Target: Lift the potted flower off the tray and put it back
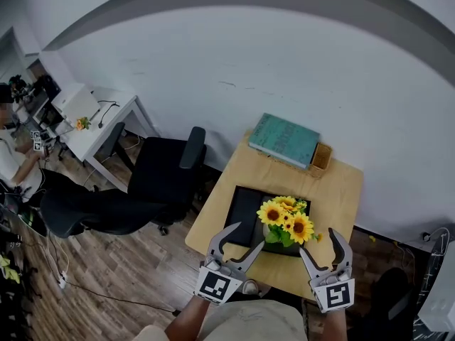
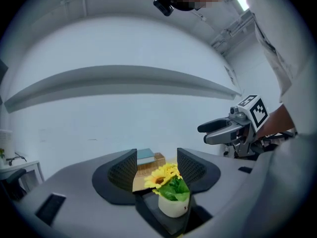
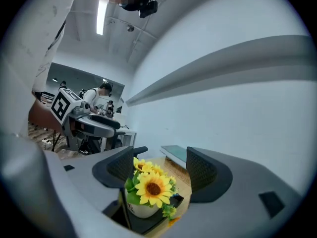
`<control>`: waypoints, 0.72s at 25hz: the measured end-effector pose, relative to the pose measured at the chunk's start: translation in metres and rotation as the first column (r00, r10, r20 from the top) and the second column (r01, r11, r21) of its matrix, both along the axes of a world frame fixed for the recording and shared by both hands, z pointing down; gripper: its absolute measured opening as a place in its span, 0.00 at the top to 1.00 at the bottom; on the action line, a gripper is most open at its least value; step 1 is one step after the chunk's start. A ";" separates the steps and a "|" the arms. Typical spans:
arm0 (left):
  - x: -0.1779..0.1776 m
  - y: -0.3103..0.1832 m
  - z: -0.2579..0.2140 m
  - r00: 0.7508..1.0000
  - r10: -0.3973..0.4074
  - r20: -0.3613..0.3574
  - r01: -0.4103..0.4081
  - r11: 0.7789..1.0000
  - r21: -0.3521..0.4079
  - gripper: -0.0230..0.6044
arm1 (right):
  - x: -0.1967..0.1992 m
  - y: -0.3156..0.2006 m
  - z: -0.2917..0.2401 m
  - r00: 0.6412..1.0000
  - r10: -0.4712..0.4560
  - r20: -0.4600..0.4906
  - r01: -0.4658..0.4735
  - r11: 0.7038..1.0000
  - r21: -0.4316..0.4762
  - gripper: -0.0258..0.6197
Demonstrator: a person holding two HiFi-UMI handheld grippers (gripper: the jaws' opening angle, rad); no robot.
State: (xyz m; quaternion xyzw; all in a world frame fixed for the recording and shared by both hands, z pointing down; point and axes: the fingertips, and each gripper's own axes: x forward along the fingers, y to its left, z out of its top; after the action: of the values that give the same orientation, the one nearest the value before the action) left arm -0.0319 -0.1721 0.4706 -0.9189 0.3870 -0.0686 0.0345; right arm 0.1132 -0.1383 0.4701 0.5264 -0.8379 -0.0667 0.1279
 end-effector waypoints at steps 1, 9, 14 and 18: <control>-0.002 0.000 -0.009 1.000 -0.007 -0.008 0.007 1.000 0.021 0.57 | 0.000 0.000 -0.011 1.000 -0.003 0.001 0.003 1.000 0.030 0.45; -0.006 0.004 -0.081 1.000 0.008 0.006 -0.010 0.956 0.295 0.57 | -0.003 0.003 -0.085 0.999 -0.022 0.041 0.012 0.970 0.244 0.45; -0.007 0.003 -0.083 1.000 0.012 0.010 -0.015 0.954 0.300 0.57 | -0.005 0.002 -0.088 0.999 -0.020 0.041 0.009 0.966 0.257 0.45; -0.008 0.002 -0.083 1.000 0.011 0.000 -0.011 0.956 0.294 0.57 | -0.005 0.001 -0.084 1.000 -0.015 0.027 0.008 0.970 0.242 0.45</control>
State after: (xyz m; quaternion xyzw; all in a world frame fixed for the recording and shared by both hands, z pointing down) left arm -0.0398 -0.1704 0.3872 -0.9058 0.3878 -0.0093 0.1708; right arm 0.1087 -0.1370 0.3860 0.5342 -0.8282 -0.1616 0.0503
